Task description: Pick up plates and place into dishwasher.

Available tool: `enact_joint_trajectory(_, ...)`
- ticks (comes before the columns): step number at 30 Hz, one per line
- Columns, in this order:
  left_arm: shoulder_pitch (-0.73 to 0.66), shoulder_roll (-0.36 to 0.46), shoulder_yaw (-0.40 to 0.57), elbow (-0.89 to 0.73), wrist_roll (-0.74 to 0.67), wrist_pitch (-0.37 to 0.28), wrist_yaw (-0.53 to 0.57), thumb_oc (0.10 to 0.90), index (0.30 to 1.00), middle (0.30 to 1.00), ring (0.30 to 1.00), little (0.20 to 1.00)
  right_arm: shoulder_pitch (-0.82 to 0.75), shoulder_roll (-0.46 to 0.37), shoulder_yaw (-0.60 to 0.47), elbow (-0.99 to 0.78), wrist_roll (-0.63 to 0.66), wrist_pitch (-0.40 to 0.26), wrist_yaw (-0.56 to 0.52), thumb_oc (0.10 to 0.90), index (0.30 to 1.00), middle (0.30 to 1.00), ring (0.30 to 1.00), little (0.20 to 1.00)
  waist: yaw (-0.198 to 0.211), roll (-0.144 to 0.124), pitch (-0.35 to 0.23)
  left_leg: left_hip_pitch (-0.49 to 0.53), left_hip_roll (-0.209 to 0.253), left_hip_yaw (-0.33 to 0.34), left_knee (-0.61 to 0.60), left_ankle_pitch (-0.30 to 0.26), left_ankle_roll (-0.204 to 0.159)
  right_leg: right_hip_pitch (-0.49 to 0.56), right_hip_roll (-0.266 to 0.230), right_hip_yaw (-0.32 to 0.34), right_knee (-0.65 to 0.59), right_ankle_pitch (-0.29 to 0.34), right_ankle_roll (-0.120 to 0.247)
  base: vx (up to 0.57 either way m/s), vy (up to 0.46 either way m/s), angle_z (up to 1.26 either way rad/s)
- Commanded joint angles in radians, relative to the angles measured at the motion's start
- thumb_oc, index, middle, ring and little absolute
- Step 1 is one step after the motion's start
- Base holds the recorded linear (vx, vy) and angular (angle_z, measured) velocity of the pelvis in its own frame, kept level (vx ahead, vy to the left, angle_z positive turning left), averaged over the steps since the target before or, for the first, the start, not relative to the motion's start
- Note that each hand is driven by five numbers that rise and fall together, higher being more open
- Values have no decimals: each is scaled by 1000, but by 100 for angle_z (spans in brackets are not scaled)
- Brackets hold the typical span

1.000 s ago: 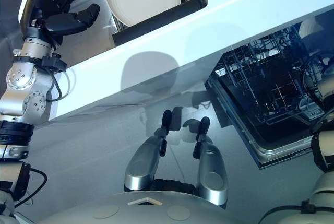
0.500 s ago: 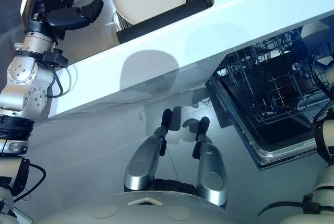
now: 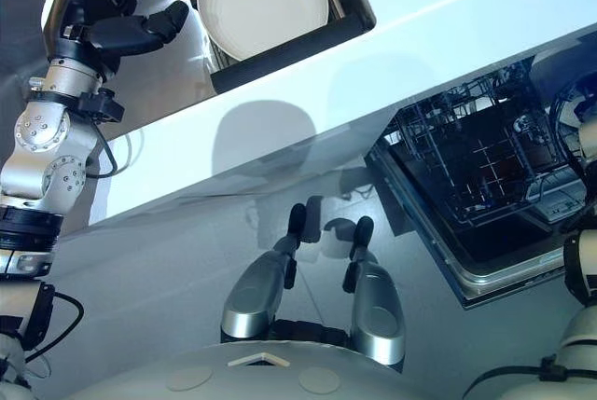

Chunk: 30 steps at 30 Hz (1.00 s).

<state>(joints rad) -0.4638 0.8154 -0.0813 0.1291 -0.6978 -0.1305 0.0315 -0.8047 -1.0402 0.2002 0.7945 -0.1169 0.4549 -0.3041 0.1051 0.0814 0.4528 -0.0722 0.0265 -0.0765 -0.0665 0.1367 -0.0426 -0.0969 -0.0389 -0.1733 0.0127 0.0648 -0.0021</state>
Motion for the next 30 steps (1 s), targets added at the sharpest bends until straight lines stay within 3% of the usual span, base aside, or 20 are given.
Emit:
enact_joint_trajectory(1, 15, 6, 86, -43, -9, -74, -8, 800, 900, 900, 900, 900, 71, -49, 1, -68, -2, -37, -111, 800, 900, 900, 900, 900, -28, -81, -144, 15, -60, 36, -11, -55, 26, 43, -8, 45, 12, -37, 52, 37, 52, -8)
enact_joint_trajectory(16, 92, -33, 101, -72, 11, -18, -28, 800, 900, 900, 900, 900, 278, 6, -163, -151, 18, -63, -125, 800, 900, 900, 900, 900, -46, -106, -247, 101, -62, 72, -19, -95, 38, 125, -7, 70, -43, -19, 68, 73, 38, -10)
enact_joint_trajectory(24, 148, -73, 123, -87, 72, -28, -27, 800, 900, 900, 900, 900, 396, 128, -339, -404, 159, -217, -318, 800, 900, 900, 900, 900, -71, -100, -295, 137, -63, 91, -19, -116, 44, 159, -5, 82, -76, -13, 71, 31, 37, -6)
enact_joint_trajectory(26, 156, -83, 134, -88, 108, -30, -28, 800, 900, 900, 900, 900, 445, 204, -391, -511, 215, -310, -358, 800, 900, 900, 900, 900, -85, -93, -312, 143, -63, 103, -19, -111, 46, 159, -6, 86, -71, -8, 71, 15, 90, -7)
enact_joint_trajectory(28, 157, -87, 141, -89, 151, -28, -27, 800, 900, 900, 900, 900, 499, 274, -429, -592, 287, -383, -332, 800, 900, 900, 900, 900, -96, -88, -330, 152, -62, 113, -18, -115, 47, 163, -7, 90, -61, -16, 71, 45, 98, -5)
enact_joint_trajectory(30, 161, -82, 156, -89, 187, -25, -28, 800, 900, 900, 900, 900, 558, 343, -446, -671, 413, -471, -227, 800, 900, 900, 900, 900, -109, -82, -343, 162, -62, 122, -15, -118, 50, 167, -8, 93, -51, -24, 70, 33, 85, -7)
